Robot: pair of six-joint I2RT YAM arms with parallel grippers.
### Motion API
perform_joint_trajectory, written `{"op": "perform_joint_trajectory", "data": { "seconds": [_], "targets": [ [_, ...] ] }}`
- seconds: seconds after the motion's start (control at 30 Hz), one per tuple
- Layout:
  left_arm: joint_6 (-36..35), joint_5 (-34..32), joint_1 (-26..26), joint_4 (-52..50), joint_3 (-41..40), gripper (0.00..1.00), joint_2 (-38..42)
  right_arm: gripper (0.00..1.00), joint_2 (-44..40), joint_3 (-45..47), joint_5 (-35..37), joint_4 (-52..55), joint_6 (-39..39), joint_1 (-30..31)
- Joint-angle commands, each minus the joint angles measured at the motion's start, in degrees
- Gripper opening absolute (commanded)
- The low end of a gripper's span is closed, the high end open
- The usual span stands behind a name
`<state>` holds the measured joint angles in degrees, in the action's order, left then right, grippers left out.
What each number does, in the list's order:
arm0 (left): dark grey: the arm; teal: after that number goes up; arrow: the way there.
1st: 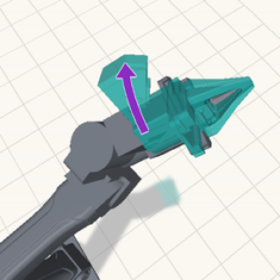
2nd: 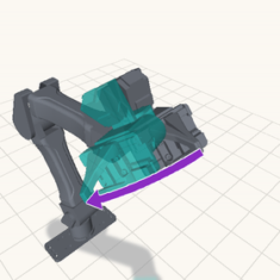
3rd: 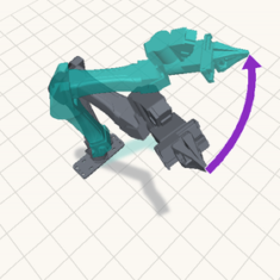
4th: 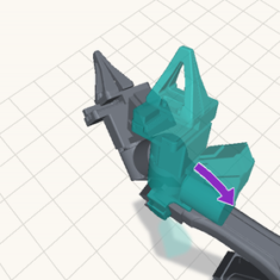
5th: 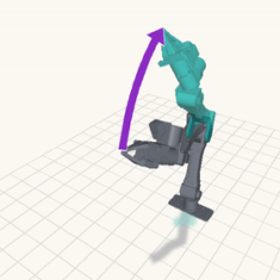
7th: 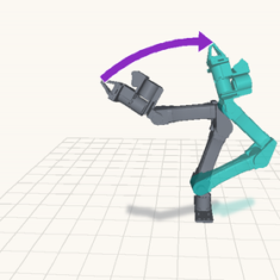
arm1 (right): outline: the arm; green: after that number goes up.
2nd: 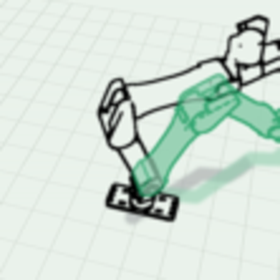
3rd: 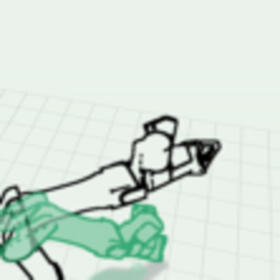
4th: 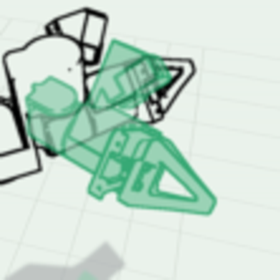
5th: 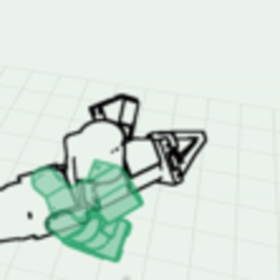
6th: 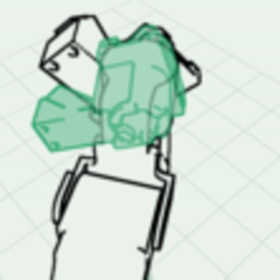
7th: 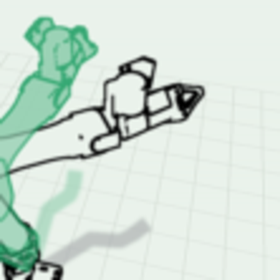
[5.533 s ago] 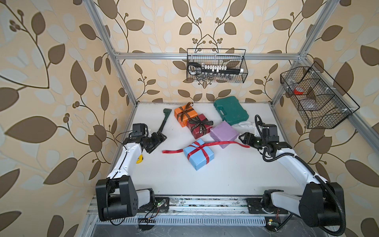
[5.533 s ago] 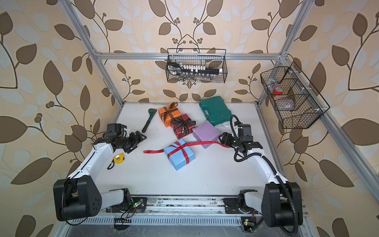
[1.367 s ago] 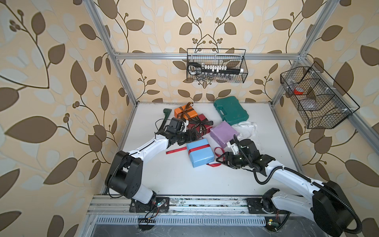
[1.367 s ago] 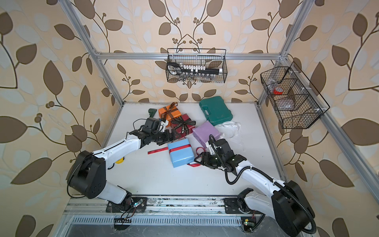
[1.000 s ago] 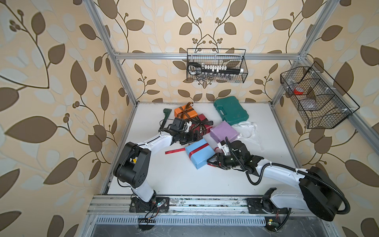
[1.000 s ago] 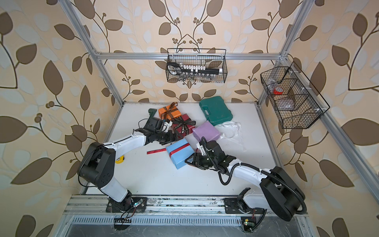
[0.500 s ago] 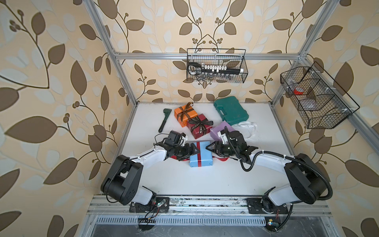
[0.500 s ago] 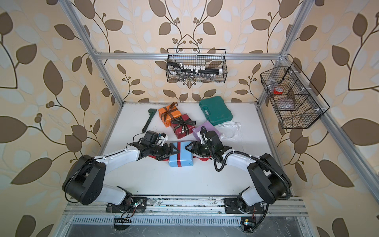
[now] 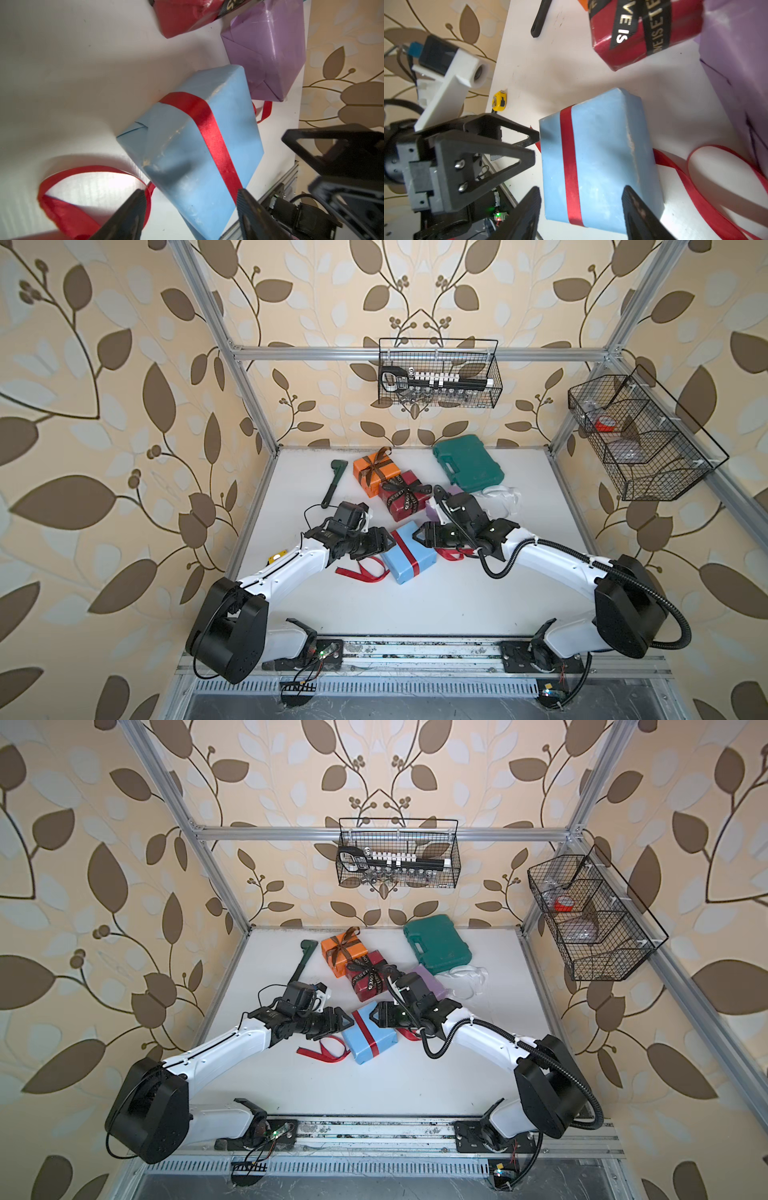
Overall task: Untie the ribbon bows on the gift boxes
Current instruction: Adjust the gift box at the center of the board, then pull the ribbon from the gift box.
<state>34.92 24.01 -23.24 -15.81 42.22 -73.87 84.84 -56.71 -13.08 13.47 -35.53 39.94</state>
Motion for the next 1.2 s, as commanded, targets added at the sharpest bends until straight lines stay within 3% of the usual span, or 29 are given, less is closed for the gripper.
{"op": "perform_joint_trajectory", "data": {
  "seconds": [0.0,0.2,0.57,0.83,1.07,1.17],
  "targets": [
    [1.5,-3.7,2.3,-0.8,-1.7,0.69,1.5,0.60,3.3,-4.6,6.8,8.2,5.3,3.6],
    [5.2,0.2,7.9,4.2,-7.3,0.70,5.4,0.57,11.2,-13.6,13.5,15.7,9.9,9.0],
    [5.6,1.6,9.5,6.0,-10.3,0.71,7.2,0.51,19.0,-20.6,20.7,22.4,14.5,11.9],
    [5.9,2.1,9.7,7.1,-10.2,0.72,6.5,0.37,23.7,-21.7,26.1,26.8,15.3,14.7],
    [5.9,2.3,9.8,7.1,-10.3,0.72,6.5,0.16,26.7,-22.7,27.6,28.1,14.8,16.2],
    [6.0,2.3,9.8,7.0,-10.5,0.72,6.9,0.03,26.6,-22.7,26.2,27.7,14.7,16.1]
  ]
}}
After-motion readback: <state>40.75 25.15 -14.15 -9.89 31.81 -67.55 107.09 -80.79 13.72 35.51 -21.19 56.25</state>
